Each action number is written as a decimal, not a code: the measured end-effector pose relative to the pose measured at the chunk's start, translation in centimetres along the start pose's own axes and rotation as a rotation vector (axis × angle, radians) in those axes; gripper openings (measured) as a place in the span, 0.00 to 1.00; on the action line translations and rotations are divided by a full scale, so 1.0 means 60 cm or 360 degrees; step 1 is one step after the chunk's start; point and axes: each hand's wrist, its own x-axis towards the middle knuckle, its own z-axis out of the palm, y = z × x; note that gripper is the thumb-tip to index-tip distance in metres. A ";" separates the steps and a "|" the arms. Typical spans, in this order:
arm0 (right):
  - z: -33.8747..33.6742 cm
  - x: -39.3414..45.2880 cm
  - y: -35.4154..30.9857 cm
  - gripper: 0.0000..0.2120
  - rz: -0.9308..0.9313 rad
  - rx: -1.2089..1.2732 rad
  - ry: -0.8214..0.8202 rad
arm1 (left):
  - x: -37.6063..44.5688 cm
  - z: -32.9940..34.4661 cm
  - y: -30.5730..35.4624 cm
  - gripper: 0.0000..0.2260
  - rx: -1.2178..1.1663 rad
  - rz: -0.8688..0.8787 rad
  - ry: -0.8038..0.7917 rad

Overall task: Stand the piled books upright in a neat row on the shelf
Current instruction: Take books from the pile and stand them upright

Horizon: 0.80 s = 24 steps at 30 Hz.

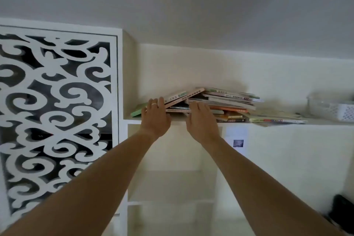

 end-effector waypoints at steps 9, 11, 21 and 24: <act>0.082 0.098 -0.057 0.11 0.0755 0.1097 -0.0326 | 0.103 0.048 -0.047 0.36 0.0119 -0.0200 -0.0249; 0.098 0.123 -0.077 0.14 0.1018 0.1350 -0.0291 | 0.111 0.059 -0.059 0.28 0.0266 -0.0113 -0.0265; 0.125 0.162 -0.108 0.26 0.1287 0.1559 0.0030 | 0.134 0.054 -0.076 0.22 0.0606 0.0134 -0.0055; 0.133 0.187 -0.107 0.33 0.0961 0.1360 -0.0040 | 0.135 0.054 -0.096 0.20 0.0382 0.0055 0.0230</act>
